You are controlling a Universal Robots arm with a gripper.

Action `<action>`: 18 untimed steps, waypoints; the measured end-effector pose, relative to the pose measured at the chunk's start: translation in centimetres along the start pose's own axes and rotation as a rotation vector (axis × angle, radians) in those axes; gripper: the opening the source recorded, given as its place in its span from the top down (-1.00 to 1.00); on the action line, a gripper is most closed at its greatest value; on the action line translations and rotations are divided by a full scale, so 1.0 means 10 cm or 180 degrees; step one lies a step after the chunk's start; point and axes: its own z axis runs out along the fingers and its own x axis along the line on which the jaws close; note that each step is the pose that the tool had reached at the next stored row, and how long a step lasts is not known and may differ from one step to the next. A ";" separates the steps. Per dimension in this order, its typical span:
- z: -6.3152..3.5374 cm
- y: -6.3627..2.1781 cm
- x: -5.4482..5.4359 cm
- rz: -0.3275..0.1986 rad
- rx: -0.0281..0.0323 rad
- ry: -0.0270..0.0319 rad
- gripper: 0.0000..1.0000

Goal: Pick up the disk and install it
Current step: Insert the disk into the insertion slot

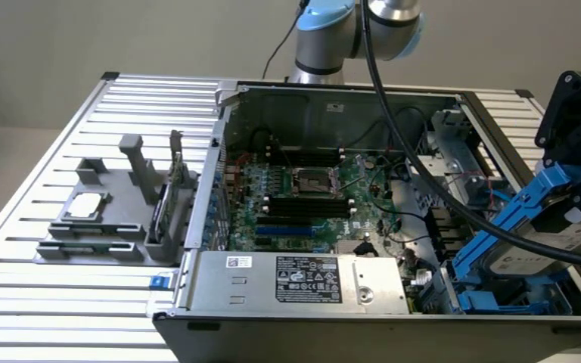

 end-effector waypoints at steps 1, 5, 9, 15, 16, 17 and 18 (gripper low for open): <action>0.000 0.000 0.00 0.0000 0.0000 0.0000 0.35; 0.008 0.007 0.00 0.0000 0.0005 -0.0001 0.35; 0.026 0.031 0.00 -0.0002 0.0058 0.0001 0.35; 0.046 0.092 0.00 -0.0002 0.0084 0.0001 0.35; 0.046 0.091 -0.01 -0.0003 0.0086 0.0003 0.35; 0.047 0.091 -0.01 -0.0003 0.0090 0.0006 0.35; 0.053 0.091 -0.02 -0.0002 0.0096 0.0008 0.35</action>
